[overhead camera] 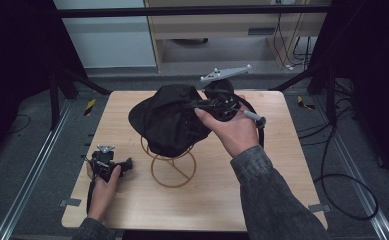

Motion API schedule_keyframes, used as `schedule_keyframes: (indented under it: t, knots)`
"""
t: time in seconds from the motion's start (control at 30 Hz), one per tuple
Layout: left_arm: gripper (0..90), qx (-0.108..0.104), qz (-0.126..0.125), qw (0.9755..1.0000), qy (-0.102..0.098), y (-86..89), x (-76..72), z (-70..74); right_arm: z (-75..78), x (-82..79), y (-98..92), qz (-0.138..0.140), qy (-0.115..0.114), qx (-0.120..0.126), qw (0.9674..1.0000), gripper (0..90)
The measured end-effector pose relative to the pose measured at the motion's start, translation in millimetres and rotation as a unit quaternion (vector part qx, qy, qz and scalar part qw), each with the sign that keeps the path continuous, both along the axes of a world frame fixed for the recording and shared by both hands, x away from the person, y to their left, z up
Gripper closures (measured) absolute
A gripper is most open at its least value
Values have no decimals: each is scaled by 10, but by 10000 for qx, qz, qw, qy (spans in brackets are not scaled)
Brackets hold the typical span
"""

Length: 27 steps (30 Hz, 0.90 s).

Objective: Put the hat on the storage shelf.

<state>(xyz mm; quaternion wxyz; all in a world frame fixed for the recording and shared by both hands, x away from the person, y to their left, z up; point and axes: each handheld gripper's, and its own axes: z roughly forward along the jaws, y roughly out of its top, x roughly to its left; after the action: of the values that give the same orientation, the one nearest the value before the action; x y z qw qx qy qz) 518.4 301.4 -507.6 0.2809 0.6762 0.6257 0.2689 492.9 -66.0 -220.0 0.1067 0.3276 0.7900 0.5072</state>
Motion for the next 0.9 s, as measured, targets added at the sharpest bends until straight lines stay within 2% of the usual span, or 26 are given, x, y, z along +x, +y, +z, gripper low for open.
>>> schedule_keyframes:
  t: [0.37, 0.9]
  knots:
    - [0, 2, 1, 10000, -2, 0, 0, -1, -86, 35, -15, 7, 126, 28, 9999, 865]
    - [0, 4, 1, 10000, -1, 0, 0, -1, -241, 34, 9, 92, 255, -162, 9995, 858]
